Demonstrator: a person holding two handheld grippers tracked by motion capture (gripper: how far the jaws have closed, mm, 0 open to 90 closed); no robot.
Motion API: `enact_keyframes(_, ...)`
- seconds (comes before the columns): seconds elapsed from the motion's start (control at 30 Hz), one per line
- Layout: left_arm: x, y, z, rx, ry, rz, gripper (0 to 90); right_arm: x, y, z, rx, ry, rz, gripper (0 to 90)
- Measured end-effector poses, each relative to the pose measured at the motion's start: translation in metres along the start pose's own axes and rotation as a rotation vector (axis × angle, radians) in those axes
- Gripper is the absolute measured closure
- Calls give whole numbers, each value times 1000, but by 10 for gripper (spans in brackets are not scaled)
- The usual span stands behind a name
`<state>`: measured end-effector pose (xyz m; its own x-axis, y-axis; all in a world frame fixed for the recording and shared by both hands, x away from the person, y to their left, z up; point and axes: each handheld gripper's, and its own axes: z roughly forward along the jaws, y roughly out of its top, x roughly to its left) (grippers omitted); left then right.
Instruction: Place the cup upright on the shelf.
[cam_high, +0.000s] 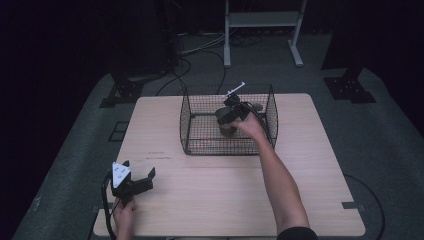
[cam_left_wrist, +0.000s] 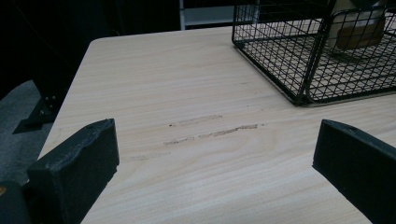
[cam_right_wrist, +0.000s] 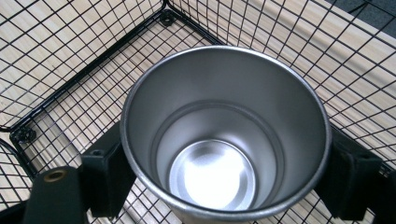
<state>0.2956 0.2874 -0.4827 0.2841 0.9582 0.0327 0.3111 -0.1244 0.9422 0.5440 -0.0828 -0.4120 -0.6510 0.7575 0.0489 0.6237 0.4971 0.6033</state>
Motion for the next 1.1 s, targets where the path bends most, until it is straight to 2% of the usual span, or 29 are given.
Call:
enact_keyframes(0.27, 0, 0, 0, -1, -1, -1, 0, 4, 0, 2, 20, 2, -25, 170)
enact_keyframes(0.6, 0, 0, 0, -2, -1, -1, 0, 7, 0, 2, 31, 17, -31, 149)
enact_keyframes(0.9, 1, 0, 1, 2, 2, -3, 0, 7, -1, -6, 30, 2, -34, 107)
enact_keyframes(1.1, 1, 1, 1, 4, 3, -2, 0, 8, -1, -13, 6, 18, -26, 105)
